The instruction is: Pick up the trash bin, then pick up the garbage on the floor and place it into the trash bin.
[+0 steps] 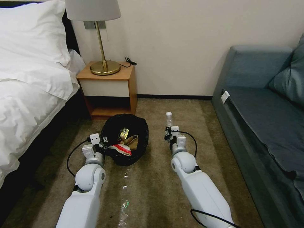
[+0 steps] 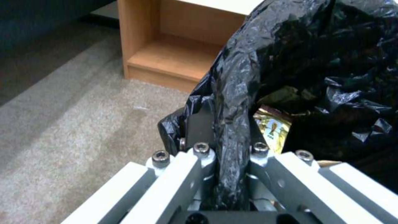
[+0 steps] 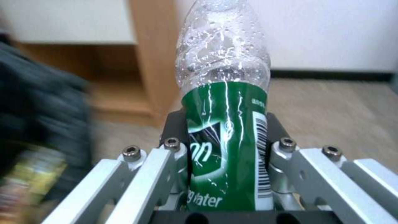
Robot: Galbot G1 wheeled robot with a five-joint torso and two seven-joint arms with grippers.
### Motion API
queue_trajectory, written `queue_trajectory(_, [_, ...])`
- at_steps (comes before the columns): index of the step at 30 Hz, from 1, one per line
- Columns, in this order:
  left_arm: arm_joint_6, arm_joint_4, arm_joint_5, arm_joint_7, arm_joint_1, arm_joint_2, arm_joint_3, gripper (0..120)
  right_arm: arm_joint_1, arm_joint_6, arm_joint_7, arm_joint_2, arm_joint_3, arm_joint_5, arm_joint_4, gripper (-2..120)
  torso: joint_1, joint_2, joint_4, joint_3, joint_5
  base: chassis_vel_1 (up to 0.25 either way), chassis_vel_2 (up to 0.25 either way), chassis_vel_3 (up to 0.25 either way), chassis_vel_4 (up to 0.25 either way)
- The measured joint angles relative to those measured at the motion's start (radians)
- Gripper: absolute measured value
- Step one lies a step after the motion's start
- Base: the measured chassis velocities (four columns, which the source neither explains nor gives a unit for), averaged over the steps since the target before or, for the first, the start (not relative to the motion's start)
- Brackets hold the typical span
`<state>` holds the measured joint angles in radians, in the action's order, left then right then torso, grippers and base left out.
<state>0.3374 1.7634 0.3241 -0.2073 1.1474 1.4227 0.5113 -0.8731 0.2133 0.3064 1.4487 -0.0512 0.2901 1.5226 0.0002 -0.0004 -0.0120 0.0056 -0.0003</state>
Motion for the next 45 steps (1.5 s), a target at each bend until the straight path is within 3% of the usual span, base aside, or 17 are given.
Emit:
queue_trajectory(11, [0.0,0.015,0.001,-0.002,-0.002,0.0,-0.004,2,0.02,-0.001,0.077,-0.001,0.206,0.021,0.158,23,0.0,0.0,0.0001,0.0,-0.0001,0.0,0.0,0.0,0.0])
queue_trajectory(25, [0.006,0.01,0.001,-0.016,-0.017,0.022,-0.021,2,0.062,-0.036,0.094,0.036,0.304,-0.035,0.055,23,0.0,0.0,0.0,0.0,0.0,0.0,0.0,0.0,0.0])
queue_trajectory(34, [0.008,0.006,0.001,-0.016,-0.024,0.022,-0.021,2,0.054,-0.036,0.12,0.05,0.313,-0.045,0.032,51,0.0,0.0,0.0,0.0,0.0001,0.0,0.0,0.0,0.0])
queue_trajectory(39, [0.008,-0.006,-0.001,-0.017,-0.029,0.03,-0.024,2,0.061,-0.034,0.121,0.051,0.32,-0.044,0.036,76,0.0,0.0,0.0,0.0,0.0001,0.0,0.0,0.0,0.0])
queue_trajectory(45, [0.008,-0.022,-0.005,-0.017,-0.041,0.034,-0.03,2,0.062,-0.032,0.121,0.042,0.317,-0.041,0.052,97,0.0,0.0,0.0,0.0,0.0001,0.0,0.0,0.0,0.0])
